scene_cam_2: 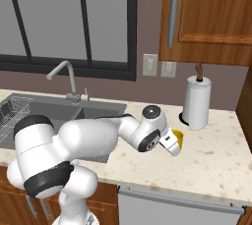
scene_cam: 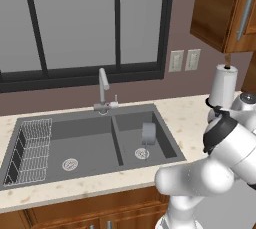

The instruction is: Move any existing items from the left basin to the right basin for drying. Then move the mug from the counter to the left basin of the sink for washing.

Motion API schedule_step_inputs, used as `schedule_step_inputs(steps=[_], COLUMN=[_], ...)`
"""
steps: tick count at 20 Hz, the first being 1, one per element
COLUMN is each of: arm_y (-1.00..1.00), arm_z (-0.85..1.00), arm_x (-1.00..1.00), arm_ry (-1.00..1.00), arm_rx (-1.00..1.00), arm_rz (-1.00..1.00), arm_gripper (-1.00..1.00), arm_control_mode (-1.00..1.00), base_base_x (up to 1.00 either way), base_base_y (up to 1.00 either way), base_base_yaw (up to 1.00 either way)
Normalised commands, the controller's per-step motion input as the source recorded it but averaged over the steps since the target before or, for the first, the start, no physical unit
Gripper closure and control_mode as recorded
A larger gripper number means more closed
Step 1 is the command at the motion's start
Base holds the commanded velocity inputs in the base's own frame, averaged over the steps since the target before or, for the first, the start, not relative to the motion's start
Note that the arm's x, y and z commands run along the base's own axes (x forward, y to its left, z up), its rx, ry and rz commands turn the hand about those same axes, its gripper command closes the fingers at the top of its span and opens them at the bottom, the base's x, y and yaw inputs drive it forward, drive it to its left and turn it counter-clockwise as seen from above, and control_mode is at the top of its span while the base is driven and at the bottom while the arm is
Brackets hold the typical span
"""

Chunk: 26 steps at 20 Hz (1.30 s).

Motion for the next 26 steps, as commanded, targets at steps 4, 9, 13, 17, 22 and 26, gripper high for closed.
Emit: schedule_step_inputs(steps=[4,9,13,17,22,26], arm_y=[-0.06,-0.09,-0.09,-0.04,-0.01,-0.01], arm_z=[-0.11,-0.03,0.0,0.0,-0.01,-0.04], arm_x=[0.12,0.1,0.12,0.14,0.1,0.04], arm_ry=[0.0,0.0,0.0,0.0,0.01,0.0], arm_rx=[0.0,0.0,0.0,0.0,0.0,0.0], arm_rz=[0.0,0.0,0.0,0.0,0.0,0.0], arm_gripper=[-1.0,-1.0,-1.0,-1.0,-1.0,-1.0], arm_control_mode=[-1.0,-1.0,-1.0,-1.0,-1.0,-1.0], base_base_x=[0.0,0.0,0.0,0.0,0.0,0.0], base_base_y=[0.0,0.0,0.0,0.0,0.0,0.0], base_base_yaw=[0.0,0.0,0.0,0.0,0.0,0.0])
